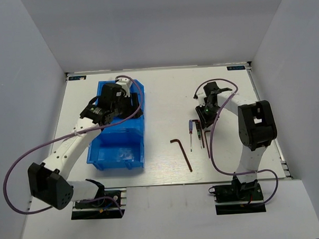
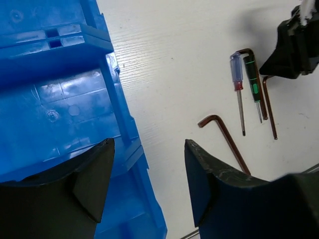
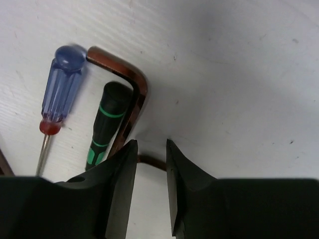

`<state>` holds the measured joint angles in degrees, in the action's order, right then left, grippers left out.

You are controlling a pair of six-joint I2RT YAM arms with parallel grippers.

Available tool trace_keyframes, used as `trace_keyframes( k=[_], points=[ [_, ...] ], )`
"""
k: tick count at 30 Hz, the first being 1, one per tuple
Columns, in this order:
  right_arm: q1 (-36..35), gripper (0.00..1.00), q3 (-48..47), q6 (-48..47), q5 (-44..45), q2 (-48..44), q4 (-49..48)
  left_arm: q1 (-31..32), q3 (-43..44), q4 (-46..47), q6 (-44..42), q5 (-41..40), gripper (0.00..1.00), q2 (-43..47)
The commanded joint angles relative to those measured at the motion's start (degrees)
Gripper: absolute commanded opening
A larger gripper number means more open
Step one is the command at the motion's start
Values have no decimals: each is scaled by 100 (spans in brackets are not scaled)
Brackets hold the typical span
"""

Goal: Sort the tools into containers

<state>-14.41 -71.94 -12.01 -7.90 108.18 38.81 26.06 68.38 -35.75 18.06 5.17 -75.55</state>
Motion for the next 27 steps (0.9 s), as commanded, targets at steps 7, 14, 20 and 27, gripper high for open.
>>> trace_keyframes(
  k=[7, 14, 20, 27],
  points=[
    [-307, 38, -268, 427, 96, 19, -102, 180, -342, -125, 302, 54, 69, 707],
    [-378, 39, -180, 445, 79, -17, -75, 293, -510, -125, 426, 54, 69, 831],
    [-474, 39, -101, 507, -202, -130, -40, 347, -510, -125, 479, 54, 69, 884],
    [-553, 39, -13, 454, -361, -315, -22, 399, -571, -125, 531, 54, 69, 884]
  ],
)
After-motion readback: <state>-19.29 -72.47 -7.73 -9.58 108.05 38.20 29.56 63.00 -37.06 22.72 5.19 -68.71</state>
